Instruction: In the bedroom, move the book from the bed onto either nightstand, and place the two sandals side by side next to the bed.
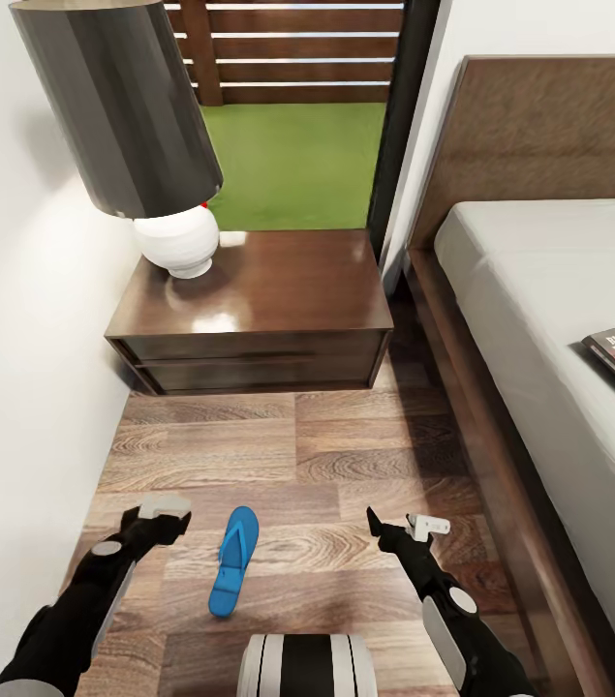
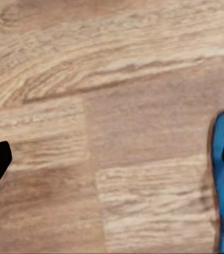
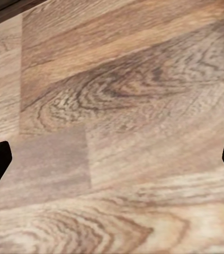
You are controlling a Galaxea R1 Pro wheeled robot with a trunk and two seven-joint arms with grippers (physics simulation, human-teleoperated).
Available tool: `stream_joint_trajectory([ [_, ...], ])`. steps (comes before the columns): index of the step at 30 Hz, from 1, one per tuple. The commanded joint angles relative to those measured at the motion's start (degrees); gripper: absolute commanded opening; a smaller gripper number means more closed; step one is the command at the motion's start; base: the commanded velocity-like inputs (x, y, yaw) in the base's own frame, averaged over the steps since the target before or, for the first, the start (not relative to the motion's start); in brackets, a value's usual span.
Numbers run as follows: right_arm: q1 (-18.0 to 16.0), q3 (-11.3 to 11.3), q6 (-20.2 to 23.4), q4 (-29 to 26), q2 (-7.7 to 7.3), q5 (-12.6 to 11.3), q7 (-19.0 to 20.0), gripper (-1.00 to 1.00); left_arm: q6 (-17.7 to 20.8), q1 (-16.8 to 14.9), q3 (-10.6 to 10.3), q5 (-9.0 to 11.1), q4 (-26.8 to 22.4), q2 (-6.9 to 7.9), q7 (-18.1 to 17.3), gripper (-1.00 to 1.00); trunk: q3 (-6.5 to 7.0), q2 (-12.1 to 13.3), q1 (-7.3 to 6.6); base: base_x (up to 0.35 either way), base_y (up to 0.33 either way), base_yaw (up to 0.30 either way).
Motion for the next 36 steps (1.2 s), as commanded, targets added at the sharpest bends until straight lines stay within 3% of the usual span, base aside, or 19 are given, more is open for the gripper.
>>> stream_joint_trajectory([
  [1,-0.02,-0.17,-0.06,0.03,0.04,-0.63,0.54,1.0,-2.36,-0.01,-1.47,-0.74,0.08,0.1,-0.38,1.0,-0.03,-0.01,-0.01,0.0,0.0,0.0],
  [2,-0.02,-0.09,-0.06,0.01,0.04,-0.6,0.54,1.0,-9.35,-0.01,-3.37,-0.82,1.0,0.23,-0.25,1.0,-0.03,-0.01,-0.01,0.0,0.0,0.0],
  [6,-0.02,0.03,-0.06,-0.01,0.11,-0.59,0.54,1.0,-15.32,-0.01,-4.11,-0.73,1.83,0.27,-0.44,1.0,-0.03,-0.01,-0.01,0.0,0.0,0.0],
  [18,-0.02,0.14,-0.06,0.0,0.31,-0.59,0.54,1.0,-20.76,-0.01,-5.8,-0.82,2.79,-0.07,-0.52,1.0,-0.03,-0.01,-0.01,0.0,0.0,0.0],
  [29,-0.02,0.17,-0.06,0.0,0.32,-0.59,0.54,1.0,-31.24,-0.01,-12.15,-1.21,6.6,-0.09,-0.54,1.0,-0.03,-0.01,-0.01,0.0,0.0,0.0],
  [34,-0.02,0.21,-0.06,0.0,0.35,-0.59,0.51,1.0,-42.08,-0.01,-13.0,-2.12,6.98,0.13,0.42,1.0,-0.03,-0.01,-0.01,0.0,0.0,0.0],
  [36,-0.02,0.23,-0.06,0.0,0.34,-0.59,0.46,1.0,-47.49,-0.01,-12.96,-1.81,7.1,1.15,1.12,1.0,-0.03,-0.01,-0.01,0.0,0.0,0.0],
])
